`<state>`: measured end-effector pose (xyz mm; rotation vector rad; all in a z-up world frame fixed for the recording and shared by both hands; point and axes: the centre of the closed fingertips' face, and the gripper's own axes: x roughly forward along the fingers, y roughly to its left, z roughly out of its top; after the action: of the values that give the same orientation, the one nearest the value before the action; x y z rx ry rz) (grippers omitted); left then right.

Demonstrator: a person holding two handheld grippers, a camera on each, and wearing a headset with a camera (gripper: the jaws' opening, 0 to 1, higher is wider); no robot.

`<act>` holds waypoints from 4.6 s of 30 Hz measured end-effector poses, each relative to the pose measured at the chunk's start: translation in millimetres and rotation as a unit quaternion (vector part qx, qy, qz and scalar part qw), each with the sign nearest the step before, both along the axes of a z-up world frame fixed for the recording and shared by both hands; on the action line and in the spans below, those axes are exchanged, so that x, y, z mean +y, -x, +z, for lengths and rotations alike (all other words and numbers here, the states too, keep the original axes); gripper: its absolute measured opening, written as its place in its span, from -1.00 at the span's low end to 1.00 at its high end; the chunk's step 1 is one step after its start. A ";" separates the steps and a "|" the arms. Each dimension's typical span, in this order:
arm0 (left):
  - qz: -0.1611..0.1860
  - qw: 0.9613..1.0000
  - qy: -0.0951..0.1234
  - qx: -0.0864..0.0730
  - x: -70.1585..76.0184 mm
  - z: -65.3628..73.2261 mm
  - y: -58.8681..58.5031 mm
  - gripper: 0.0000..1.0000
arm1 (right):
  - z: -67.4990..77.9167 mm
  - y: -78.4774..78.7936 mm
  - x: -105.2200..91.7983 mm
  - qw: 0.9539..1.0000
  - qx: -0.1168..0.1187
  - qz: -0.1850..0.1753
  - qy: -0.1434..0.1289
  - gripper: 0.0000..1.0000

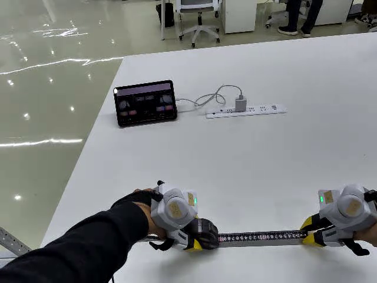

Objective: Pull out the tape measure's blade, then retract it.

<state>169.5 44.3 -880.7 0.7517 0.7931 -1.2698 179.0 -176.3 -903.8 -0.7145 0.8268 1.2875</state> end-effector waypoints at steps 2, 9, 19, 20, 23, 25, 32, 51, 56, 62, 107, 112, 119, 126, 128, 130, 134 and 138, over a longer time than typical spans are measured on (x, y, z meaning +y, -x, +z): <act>0.000 1.000 -0.001 0.001 -0.3 -0.3 -0.4 -0.33 | 0.2 0.2 -0.6 1.000 0.001 -0.002 -0.001 -0.83; 0.000 1.000 -0.007 0.001 -0.2 -0.2 0.5 -0.33 | 0.3 0.3 -2.4 1.000 0.002 -0.001 0.000 -0.83; 0.000 1.000 -0.006 0.000 0.4 -0.1 0.5 -0.33 | 0.6 0.1 -5.5 1.000 0.002 0.001 0.000 -0.83; 0.000 1.000 -0.006 -0.001 0.4 -0.1 0.5 -0.33 | 0.6 -0.3 -5.7 1.000 0.003 0.000 -0.002 -0.83; 0.001 1.000 -0.008 0.000 0.1 -0.3 -0.1 -0.33 | 0.8 -0.1 -7.0 1.000 0.004 -0.001 -0.001 -0.83; 0.000 1.000 -0.010 0.002 -0.1 -0.5 -0.3 -0.33 | 1.0 0.2 -7.6 1.000 0.004 -0.001 0.001 -0.83; 0.000 1.000 -0.008 0.004 -0.7 -0.4 0.0 -0.33 | 0.8 0.9 -12.8 1.000 0.004 -0.006 0.001 -0.83; 0.005 1.000 -0.001 0.001 -1.0 -0.4 -0.5 -0.33 | 1.1 -0.1 -24.5 1.000 0.005 -0.011 0.012 -0.83; 0.005 1.000 -0.001 0.002 -0.9 -0.8 -1.2 -0.33 | 1.1 0.0 -26.6 1.000 0.007 -0.014 0.010 -0.83; 0.004 1.000 -0.002 0.002 -1.0 -0.9 -1.1 -0.33 | 1.6 0.4 -28.3 1.000 0.008 -0.016 0.011 -0.83; 0.006 1.000 -0.001 0.000 -1.6 -0.9 -1.3 -0.33 | 8.9 4.2 -37.1 1.000 0.012 -0.017 0.017 -0.82; 0.004 1.000 -0.002 0.000 -1.7 -0.9 -1.1 -0.33 | 8.2 3.7 -35.7 0.999 0.016 -0.014 0.025 -0.80; 0.004 1.000 0.004 0.000 -2.1 -0.6 -1.4 -0.33 | 8.3 5.3 -35.4 1.000 0.008 0.009 0.027 -0.78; 0.002 1.000 0.008 0.003 -2.7 -0.3 -1.7 -0.32 | 8.2 4.7 -35.5 0.999 0.010 0.014 0.033 -0.76; 0.001 1.000 0.009 0.003 -2.9 -0.2 -1.4 -0.32 | 8.0 4.8 -35.5 0.999 0.010 0.018 0.038 -0.76; -0.001 1.000 0.009 0.001 -3.1 -0.1 -1.3 -0.32 | 8.0 5.0 -35.5 0.999 0.008 0.024 0.041 -0.76; -0.002 1.000 0.014 -0.003 -3.2 0.5 -1.4 -0.31 | 7.4 5.7 -34.8 0.998 0.007 0.039 0.058 -0.76; -0.008 1.000 0.003 -0.006 -3.2 0.0 -1.2 -0.30 | 7.1 1.8 -35.0 0.994 -0.015 0.068 0.082 -0.63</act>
<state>170.7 41.1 -880.8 0.7615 0.7745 -1.2793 177.3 -211.3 -896.7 -0.9322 0.8792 1.3378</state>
